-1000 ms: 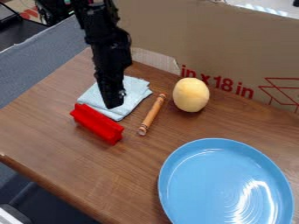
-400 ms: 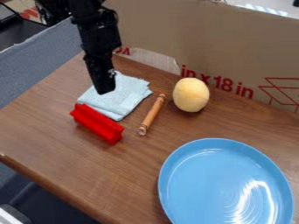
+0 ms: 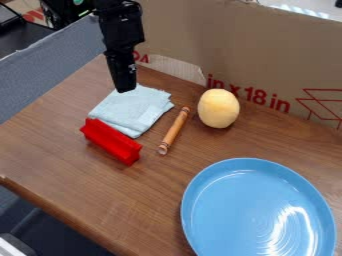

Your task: Move the cloth to the right side of the table

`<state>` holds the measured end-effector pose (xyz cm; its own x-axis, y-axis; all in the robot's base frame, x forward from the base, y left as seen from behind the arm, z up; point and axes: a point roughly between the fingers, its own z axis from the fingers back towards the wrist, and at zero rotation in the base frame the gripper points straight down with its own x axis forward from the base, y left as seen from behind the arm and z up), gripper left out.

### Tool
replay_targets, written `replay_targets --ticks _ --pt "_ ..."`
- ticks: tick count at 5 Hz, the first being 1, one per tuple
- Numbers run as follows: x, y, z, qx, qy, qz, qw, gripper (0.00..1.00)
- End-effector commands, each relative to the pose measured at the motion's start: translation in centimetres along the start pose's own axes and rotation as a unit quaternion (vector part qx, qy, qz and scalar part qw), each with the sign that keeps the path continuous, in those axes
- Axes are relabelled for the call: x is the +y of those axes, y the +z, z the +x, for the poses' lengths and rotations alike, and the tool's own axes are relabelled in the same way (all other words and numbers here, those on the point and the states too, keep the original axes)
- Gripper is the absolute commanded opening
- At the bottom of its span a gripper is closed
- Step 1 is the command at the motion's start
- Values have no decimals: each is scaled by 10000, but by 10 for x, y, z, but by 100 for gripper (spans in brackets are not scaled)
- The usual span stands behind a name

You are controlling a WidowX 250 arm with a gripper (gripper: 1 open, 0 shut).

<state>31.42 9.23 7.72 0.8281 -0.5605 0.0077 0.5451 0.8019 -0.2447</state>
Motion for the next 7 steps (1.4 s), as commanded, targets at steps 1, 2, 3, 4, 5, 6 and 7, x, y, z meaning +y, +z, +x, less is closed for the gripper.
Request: replay_targets --ticks 1,2,3,4,5,6,7 --pt "13 6 28 -68 -178 311 9993 0" --pt "5 -3 23 -78 -462 363 9982 0" --pt "10 9 18 27 -646 258 9976 0" --pt "12 0 17 15 -651 291 9975 0" --pt "27 1 21 66 -670 376 9970 0" --pt "26 -16 4 61 -819 234 9963 0" --pt "32 -12 -1 240 -1289 262 9910 0"
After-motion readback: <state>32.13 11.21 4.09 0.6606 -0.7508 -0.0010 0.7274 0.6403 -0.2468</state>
